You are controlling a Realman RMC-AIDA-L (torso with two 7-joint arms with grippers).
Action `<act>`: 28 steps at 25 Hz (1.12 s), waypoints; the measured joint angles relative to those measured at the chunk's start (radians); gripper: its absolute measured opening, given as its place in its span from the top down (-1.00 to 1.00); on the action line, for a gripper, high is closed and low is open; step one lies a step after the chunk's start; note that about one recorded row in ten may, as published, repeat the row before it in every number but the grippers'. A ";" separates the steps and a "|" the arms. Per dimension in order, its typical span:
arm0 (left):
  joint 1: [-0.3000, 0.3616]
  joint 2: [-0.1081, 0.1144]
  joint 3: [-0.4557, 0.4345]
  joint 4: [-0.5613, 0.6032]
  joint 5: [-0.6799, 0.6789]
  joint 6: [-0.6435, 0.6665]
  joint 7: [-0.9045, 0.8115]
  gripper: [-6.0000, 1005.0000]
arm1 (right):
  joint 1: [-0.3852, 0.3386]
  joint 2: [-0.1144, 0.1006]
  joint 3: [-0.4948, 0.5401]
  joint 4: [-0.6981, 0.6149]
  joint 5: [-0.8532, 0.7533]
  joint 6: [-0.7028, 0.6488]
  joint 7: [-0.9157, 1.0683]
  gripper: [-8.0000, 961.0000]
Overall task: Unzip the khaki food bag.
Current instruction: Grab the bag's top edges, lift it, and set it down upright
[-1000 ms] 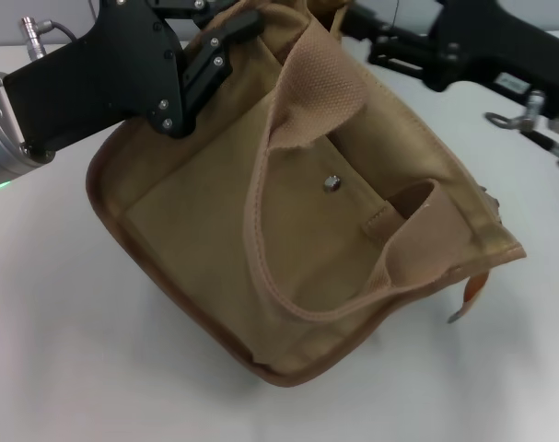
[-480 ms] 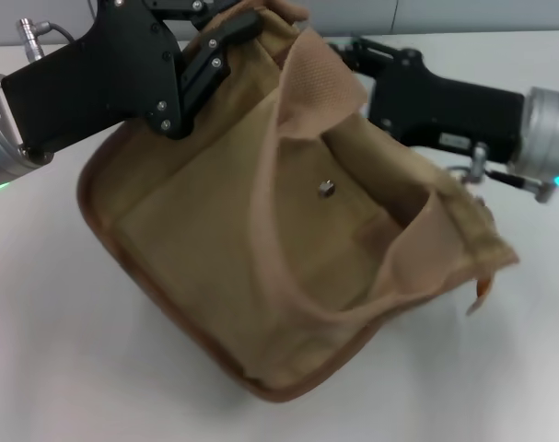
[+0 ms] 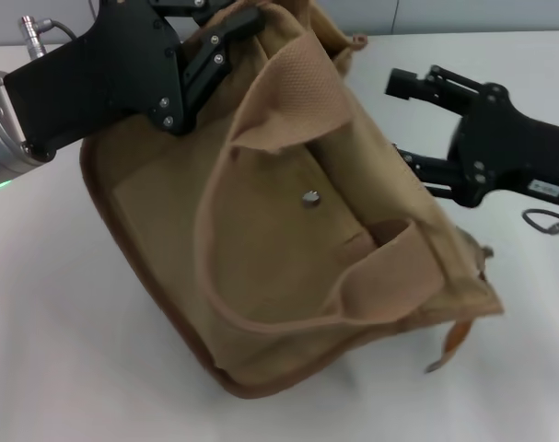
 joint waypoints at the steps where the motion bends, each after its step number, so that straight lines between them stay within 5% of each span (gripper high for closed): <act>1: 0.000 0.000 0.000 0.000 0.000 0.000 0.000 0.82 | -0.009 0.001 0.010 0.004 0.002 -0.005 -0.019 -0.74; 12: -0.001 0.000 0.000 0.000 -0.001 0.004 0.000 0.82 | -0.013 0.005 0.014 0.015 0.030 0.008 -0.116 -0.74; 28: -0.009 -0.002 0.002 -0.003 -0.001 0.006 0.000 0.82 | 0.031 0.011 -0.107 0.035 0.036 0.067 -0.153 -0.74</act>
